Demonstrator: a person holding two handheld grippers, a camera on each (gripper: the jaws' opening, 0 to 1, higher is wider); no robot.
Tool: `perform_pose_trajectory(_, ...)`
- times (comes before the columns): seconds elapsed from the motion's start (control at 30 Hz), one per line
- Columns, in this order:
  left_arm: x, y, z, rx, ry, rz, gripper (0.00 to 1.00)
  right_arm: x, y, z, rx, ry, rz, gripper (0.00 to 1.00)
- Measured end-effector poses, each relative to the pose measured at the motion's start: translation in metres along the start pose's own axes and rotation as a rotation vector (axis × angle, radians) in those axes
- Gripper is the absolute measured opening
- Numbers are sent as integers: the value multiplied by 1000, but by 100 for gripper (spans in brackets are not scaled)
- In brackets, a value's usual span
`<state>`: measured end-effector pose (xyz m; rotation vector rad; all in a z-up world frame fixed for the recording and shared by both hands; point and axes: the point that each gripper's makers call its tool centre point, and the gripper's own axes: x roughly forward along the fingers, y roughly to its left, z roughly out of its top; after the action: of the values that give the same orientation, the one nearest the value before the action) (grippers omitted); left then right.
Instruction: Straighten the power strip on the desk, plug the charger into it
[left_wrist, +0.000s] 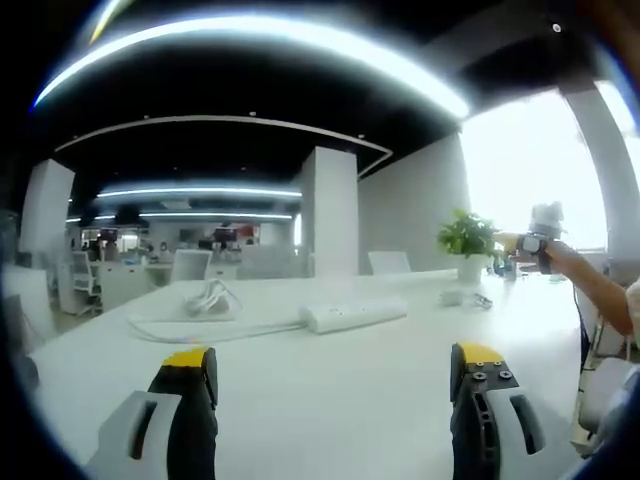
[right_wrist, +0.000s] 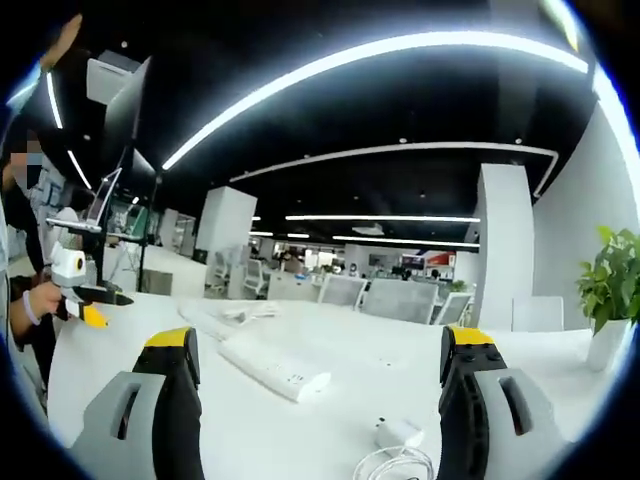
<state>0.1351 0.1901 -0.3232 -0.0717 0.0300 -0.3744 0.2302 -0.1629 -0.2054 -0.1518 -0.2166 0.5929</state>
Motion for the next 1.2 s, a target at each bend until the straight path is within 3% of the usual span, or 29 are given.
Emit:
perform_pose_trajectory(0.3,-1,2,-1,8,8,3,99,16,-5,-6,-11,38,15,100)
perform_pose_trajectory(0.77,-3,1,3,9,1,3,99,28,-41,-21,-11,77,-21,100)
perform_pose_trajectory(1.07,-3,-2,3,8,1,-5,99,31,-63,-13,20,30,-42,100)
perform_pose_trajectory(1.2,-3,-2,3,9,1,-5,99,33,-66,-14,-1,40,-38,100)
